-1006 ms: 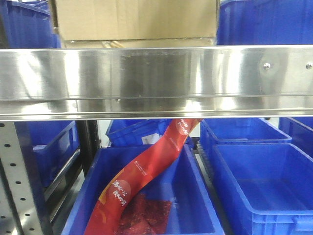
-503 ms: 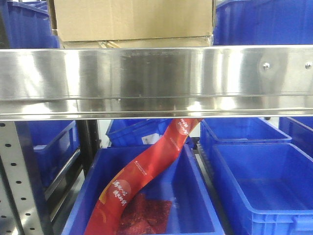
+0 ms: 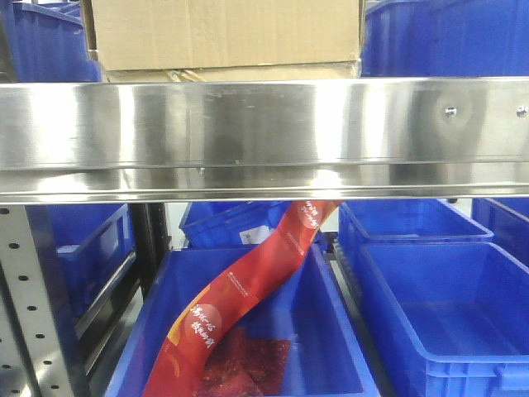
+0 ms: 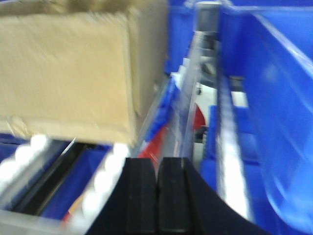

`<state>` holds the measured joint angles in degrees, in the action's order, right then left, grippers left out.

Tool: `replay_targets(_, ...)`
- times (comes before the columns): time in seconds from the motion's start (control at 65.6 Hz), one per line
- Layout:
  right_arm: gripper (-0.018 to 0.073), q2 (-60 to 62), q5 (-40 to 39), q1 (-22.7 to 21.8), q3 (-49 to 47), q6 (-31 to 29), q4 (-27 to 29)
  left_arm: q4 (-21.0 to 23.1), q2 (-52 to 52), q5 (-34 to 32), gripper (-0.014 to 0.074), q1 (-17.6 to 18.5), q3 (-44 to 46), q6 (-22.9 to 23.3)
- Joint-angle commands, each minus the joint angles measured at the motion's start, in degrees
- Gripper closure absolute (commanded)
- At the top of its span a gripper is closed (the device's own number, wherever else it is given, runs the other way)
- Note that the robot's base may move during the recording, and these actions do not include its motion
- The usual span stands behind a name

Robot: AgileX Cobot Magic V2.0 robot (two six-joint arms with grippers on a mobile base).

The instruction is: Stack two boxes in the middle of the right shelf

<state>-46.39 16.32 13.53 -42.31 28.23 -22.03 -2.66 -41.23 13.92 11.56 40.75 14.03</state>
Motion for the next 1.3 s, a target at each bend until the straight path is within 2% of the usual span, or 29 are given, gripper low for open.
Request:
replay_targets(0.0, 0.0721, 5.57, -1.63, -0.21, 3.79, -0.45, -0.65, 0.43, 5.14, -1.31, 0.0697, -0.28, -3.26, 0.09)
replay_targets(0.122, 0.0721, 13.38, 0.96, -0.21, 6.51, -0.45, -0.65, 0.43, 12.09, -1.31, 0.0697, -0.28, -6.89, 0.09)
replay_targets(0.274, 0.0721, 20.0, 7.1, -0.21, 6.6, -0.45, -0.65, 0.43, 17.51, -1.65, 0.0697, -0.28, -7.34, 0.09)
replay_targets(0.488, 0.0721, 24.93, 6.25, -0.21, 6.6, -0.45, -0.65, 0.43, 21.25, -1.65, 0.0697, -0.28, -7.34, 0.09)
replay_targets(0.762, 0.0721, 25.43, 5.42, -0.21, 6.9, -0.77, -0.65, 0.43, 21.38, -1.65, 0.0697, -0.28, -7.34, 0.09)
replay_targets(0.823, 0.0721, 25.84, 2.86, -0.59, 8.12, -4.26, -0.01, 0.43, 21.38, -1.65, 0.0697, -0.28, -7.34, 0.09)
replay_targets(0.869, 0.0721, 26.65, -0.76, -1.49, 9.62, -11.42, 2.43, 0.43, 21.38, -1.65, 0.0697, -0.28, -7.34, 0.09)
replay_targets(0.945, 0.0721, 27.89, -7.07, -4.65, 12.79, -24.41, 13.08, 0.43, 21.38, -1.65, 0.0697, -0.28, -7.34, 0.09)
replay_targets(1.021, 0.0721, 28.85, -9.57, -8.57, 16.2, -31.99, 22.03, 0.43, 21.38, -1.65, 0.0697, -0.28, -7.34, 0.09)
replay_targets(1.158, 0.0721, 31.87, -13.12, -14.98, 22.75, -32.72, 22.85, 0.43, 21.38, -1.65, 0.0697, -0.28, -7.34, 0.09)
replay_targets(1.28, 0.0721, 35.67, -15.87, -15.71, 30.58, -32.72, 22.95, 0.43, 21.38, -1.65, 0.0697, -0.28, -7.34, 0.09)
